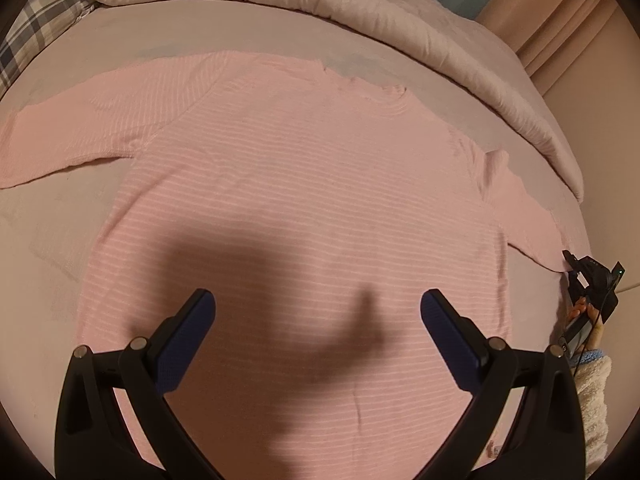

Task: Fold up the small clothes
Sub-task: 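Fold the sleeve across the shirt body with the right gripper while the left gripper grasps the other sleeve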

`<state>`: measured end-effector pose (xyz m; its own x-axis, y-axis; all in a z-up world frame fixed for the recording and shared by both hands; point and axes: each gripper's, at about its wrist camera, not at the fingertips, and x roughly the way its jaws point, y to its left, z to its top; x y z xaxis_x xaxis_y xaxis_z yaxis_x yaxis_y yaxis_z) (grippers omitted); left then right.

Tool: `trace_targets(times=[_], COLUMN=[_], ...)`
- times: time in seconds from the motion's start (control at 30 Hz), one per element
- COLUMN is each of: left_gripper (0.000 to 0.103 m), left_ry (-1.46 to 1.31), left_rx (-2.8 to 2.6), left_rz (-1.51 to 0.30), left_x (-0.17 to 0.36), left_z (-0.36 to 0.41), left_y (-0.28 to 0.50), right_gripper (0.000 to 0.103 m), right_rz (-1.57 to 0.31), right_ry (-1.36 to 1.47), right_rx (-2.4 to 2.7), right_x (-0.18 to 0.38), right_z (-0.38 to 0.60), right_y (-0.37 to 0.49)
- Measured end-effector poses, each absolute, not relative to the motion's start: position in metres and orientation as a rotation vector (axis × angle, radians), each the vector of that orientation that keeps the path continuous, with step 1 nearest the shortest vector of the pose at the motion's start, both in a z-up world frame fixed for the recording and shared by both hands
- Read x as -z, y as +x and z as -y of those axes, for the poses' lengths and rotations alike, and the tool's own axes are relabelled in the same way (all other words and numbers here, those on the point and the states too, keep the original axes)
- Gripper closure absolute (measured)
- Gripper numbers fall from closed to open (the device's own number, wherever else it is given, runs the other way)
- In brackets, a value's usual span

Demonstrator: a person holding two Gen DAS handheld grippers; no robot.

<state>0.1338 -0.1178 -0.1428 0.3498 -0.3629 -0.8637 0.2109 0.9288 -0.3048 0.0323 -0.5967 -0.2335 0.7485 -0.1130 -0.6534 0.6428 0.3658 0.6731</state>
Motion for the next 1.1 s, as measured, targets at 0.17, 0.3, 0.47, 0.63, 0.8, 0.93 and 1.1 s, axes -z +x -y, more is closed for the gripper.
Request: trace_targets(times=[0.17,0.3,0.47,0.63,0.8,0.93,1.1], left_gripper=[0.001,0.001,0.001,0.0,0.0,0.001,0.001], left_ry=[-0.207,-0.321,-0.455,-0.646,-0.791,-0.77,-0.726], left_rx=[0.399,0.473,0.476,0.569,0.635,0.669,0.727], left_rz=[-1.156,-1.161,-1.134,-1.144,-1.211,-1.228,-1.243], left_x=[0.139,0.131,0.124,0.136,0.161,0.165,0.17], left_z=[0.113,0.11,0.086,0.056,0.041,0.042,0.059], left_y=[0.139,0.146,0.156,0.18,0.208,0.213,0.217], right_gripper=[0.096,0.096,0.096,0.096,0.092,0.092,0.063], right_rz=[-0.532,-0.548,-0.602,-0.639,-0.806,-0.849,-0.851], right_ry=[0.859,0.566,0.135,-0.155,-0.509,-0.378,0.013], right_rx=[0.41,0.267,0.071,-0.189,-0.42,-0.56,-0.517], right_x=[0.174,0.115,0.072,0.087,0.149,0.151,0.124], right_z=[0.56,0.492,0.362,0.218,0.112,0.119,0.192], right_y=[0.072,0.106,0.154,0.181,0.186,0.169,0.172])
